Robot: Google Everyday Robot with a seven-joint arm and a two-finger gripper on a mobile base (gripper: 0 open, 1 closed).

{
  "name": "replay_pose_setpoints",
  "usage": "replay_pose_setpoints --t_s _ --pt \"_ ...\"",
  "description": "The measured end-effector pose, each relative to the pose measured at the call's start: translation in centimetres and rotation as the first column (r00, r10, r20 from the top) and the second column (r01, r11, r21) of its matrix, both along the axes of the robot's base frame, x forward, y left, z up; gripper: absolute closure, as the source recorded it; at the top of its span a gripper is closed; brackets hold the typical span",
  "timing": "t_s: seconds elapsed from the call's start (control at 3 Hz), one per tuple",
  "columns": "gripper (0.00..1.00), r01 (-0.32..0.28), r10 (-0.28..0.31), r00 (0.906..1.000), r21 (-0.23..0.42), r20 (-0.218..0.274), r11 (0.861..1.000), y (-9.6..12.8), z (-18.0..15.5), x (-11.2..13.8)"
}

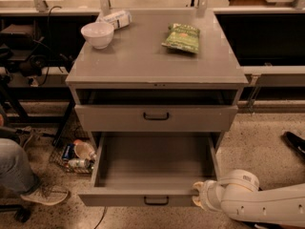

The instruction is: Open middle drawer

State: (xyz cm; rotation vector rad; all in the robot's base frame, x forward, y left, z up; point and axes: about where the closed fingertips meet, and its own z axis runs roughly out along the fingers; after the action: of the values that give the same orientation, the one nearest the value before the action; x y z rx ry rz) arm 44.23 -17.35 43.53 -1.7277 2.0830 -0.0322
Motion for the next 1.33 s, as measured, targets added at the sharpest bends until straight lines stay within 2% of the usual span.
replay_pose_setpoints --t_s 0.33,0.67,1.0,1.33 --pt "0.86 0.0 0.0 1.0 0.0 0.0 1.0 0.01 0.0 0.0" --pt "0.63 -0.002 0.002 1.0 0.0 -0.001 1.0 0.08 -0.04 0.0" --pt "0.32 -0.003 0.003 1.0 0.001 -0.002 1.0 0.17 -0.09 -0.01" --pt "0.09 -0.004 0.004 1.0 0.001 -0.002 1.0 0.22 -0.12 -0.02"
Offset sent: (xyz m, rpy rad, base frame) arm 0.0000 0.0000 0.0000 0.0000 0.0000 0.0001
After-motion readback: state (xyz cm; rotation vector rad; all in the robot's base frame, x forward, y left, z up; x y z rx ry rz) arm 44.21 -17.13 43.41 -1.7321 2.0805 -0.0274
